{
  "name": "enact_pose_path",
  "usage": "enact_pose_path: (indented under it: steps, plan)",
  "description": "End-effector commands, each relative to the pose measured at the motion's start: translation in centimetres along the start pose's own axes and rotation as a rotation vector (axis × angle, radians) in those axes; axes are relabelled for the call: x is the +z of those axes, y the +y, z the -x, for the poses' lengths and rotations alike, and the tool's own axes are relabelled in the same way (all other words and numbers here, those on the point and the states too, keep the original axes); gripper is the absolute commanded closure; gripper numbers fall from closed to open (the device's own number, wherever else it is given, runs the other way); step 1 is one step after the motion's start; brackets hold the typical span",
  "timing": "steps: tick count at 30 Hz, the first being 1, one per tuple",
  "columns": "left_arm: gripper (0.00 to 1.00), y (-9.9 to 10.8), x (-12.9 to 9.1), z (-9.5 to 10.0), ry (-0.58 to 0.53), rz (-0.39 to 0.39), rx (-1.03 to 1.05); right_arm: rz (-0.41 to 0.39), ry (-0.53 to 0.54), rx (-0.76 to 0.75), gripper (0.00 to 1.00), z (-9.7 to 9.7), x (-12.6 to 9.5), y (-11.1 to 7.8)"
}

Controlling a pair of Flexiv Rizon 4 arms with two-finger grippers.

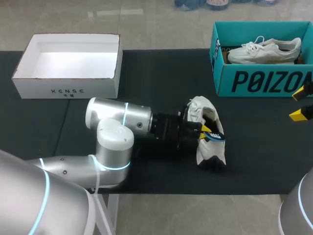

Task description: Take the shoe out of the shoebox, open the shoe tongue, remove and reinsert the insole, then place the shoe into the shoebox

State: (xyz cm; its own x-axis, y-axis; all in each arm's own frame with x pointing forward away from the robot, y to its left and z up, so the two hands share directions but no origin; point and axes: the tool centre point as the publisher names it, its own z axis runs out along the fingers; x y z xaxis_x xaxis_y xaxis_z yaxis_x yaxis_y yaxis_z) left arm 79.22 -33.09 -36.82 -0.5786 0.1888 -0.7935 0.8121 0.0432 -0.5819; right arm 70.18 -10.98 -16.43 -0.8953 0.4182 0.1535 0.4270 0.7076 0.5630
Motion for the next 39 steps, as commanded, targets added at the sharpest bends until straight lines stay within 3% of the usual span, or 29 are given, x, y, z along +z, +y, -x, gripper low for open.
enact_pose_path:
  steps: [1,3,5,16,22,27,31,39]
  plan:
    - [0.78,1.0,0.6,-0.3,0.001,0.001,-0.003,-0.002,-0.002,0.001,0.0,-0.1,0.1,0.0]
    - [0.62,0.7,0.4,-0.2,-0.001,0.001,-0.002,-0.002,-0.002,0.001,0.0,-0.1,0.1,0.0]
    - [0.61,0.4,0.0,0.0,-0.004,0.002,0.0,-0.002,-0.002,0.001,0.0,-0.1,0.1,0.0]
    - [0.75,-2.0,-0.5,1.0,-0.016,-0.015,0.031,-0.002,-0.002,0.001,0.0,-0.1,0.1,0.0]
    - [0.77,-3.1,-0.2,1.1,-0.012,-0.034,0.044,-0.002,-0.002,0.001,0.0,-0.1,0.1,0.0]
    - [0.82,-3.4,0.1,0.8,-0.001,-0.046,0.041,-0.002,-0.002,0.001,0.0,-0.1,0.1,0.0]
    - [1.0,-3.6,0.2,0.8,0.006,-0.053,0.04,-0.002,-0.002,0.001,0.0,-0.1,0.1,0.0]
    - [1.0,-2.3,0.0,0.6,0.024,-0.047,0.044,-0.002,-0.002,0.001,0.0,-0.1,0.1,0.0]
